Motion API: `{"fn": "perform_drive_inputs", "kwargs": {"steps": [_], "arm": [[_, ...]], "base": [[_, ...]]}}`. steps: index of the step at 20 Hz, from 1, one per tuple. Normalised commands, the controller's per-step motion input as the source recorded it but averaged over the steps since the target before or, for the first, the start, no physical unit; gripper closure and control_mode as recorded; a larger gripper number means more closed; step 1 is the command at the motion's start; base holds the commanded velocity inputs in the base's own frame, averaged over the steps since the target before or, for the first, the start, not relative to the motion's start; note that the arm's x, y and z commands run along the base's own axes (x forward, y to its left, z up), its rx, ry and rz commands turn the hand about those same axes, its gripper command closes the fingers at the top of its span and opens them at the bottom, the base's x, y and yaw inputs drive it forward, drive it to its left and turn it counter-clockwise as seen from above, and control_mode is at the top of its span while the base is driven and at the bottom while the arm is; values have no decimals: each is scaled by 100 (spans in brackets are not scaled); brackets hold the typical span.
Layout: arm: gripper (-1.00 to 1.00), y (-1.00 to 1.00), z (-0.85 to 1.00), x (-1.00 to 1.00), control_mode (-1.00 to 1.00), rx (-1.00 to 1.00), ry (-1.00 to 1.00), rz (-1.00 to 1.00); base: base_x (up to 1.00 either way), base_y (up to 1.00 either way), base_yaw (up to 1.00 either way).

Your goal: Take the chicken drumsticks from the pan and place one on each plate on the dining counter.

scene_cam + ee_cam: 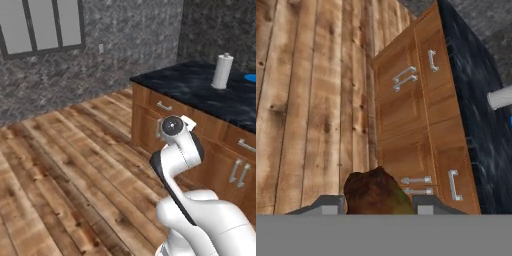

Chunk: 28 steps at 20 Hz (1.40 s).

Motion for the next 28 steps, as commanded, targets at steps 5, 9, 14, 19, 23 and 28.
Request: {"fn": "perform_drive_inputs", "kwargs": {"steps": [5,9,14,19,23,28], "arm": [[100,0,0,0,100,0,0,0],[100,0,0,0,100,0,0,0],[100,0,0,0,100,0,0,0],[100,0,0,0,100,0,0,0],[100,0,0,0,100,0,0,0],[100,0,0,0,100,0,0,0]], "base": [[-58,-29,-22],[-73,-38,-18],[-60,-52,-14],[-13,-78,-14],[-8,-85,-13],[-17,-85,-12]]}}
